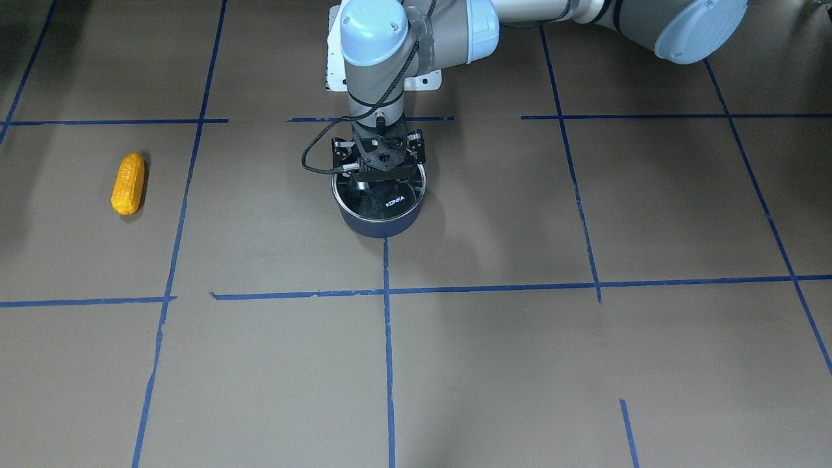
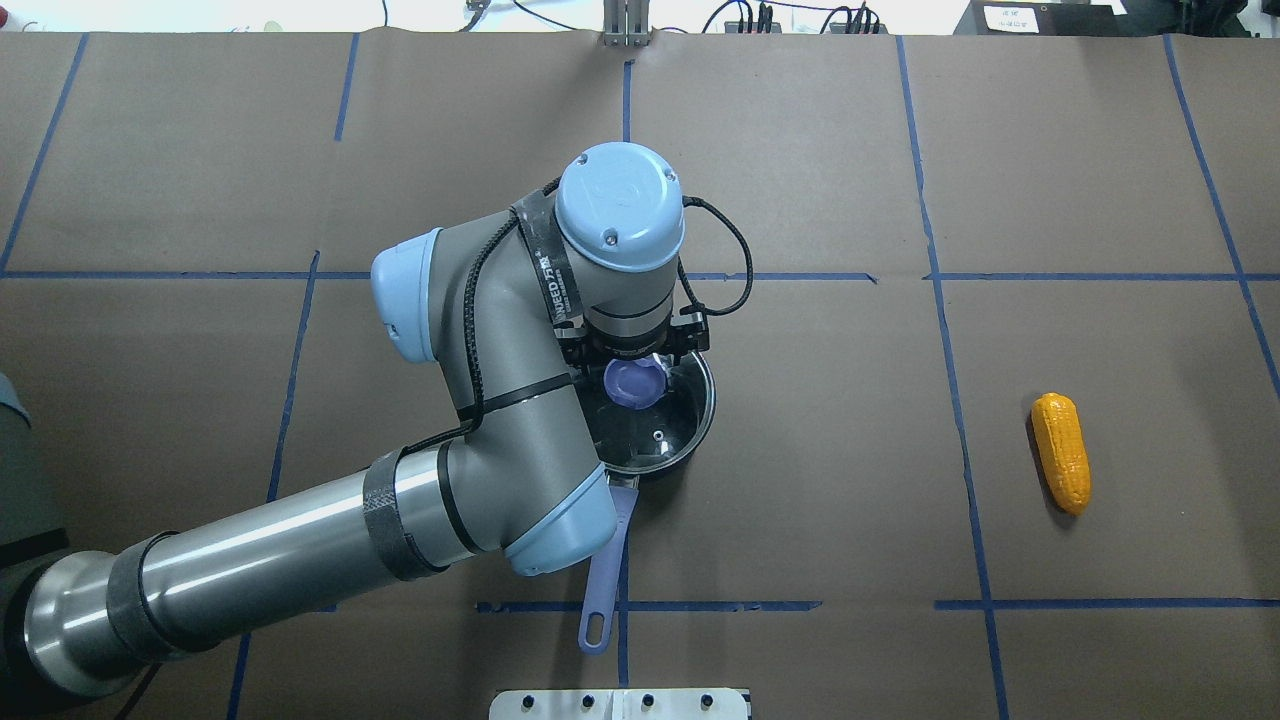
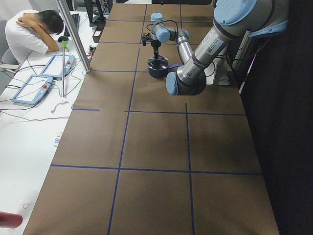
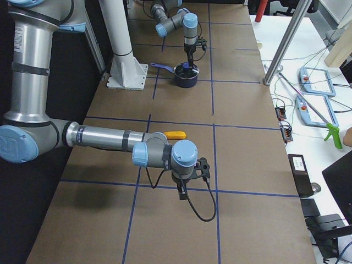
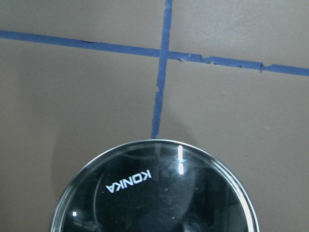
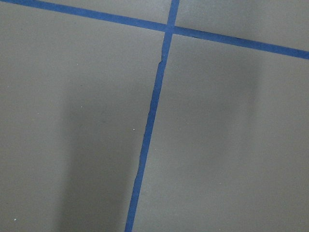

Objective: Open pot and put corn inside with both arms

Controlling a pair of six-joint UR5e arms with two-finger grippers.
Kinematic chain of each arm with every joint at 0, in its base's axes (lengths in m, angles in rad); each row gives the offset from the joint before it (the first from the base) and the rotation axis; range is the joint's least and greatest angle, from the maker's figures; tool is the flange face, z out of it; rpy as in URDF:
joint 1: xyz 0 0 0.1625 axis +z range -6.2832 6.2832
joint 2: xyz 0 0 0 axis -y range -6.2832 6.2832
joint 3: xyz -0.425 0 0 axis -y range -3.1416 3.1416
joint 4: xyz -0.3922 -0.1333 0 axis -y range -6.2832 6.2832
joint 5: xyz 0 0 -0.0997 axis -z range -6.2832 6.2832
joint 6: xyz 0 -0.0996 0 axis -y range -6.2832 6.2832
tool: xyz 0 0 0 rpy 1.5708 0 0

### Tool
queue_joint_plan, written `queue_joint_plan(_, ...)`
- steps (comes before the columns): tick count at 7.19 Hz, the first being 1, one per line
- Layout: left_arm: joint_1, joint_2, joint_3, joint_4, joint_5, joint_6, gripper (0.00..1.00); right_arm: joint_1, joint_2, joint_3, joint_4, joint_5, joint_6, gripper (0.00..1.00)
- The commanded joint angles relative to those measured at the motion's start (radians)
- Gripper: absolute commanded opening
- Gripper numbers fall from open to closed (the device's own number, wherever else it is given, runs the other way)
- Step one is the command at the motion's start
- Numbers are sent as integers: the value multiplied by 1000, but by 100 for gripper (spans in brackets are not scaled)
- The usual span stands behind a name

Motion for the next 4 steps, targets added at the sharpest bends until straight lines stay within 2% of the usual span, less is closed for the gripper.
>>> queue_joint_plan(1, 20, 8, -3, -1, -2, 6, 100, 1, 0, -2, 0, 0, 0, 100)
queue_joint_plan(3, 36, 8, -5, -1, -2, 5, 100, 1, 0, -2, 0, -2, 0, 100)
queue_joint_plan(4, 36, 8, -6, -1, -2, 5, 92, 1, 0, -2, 0, -2, 0, 100)
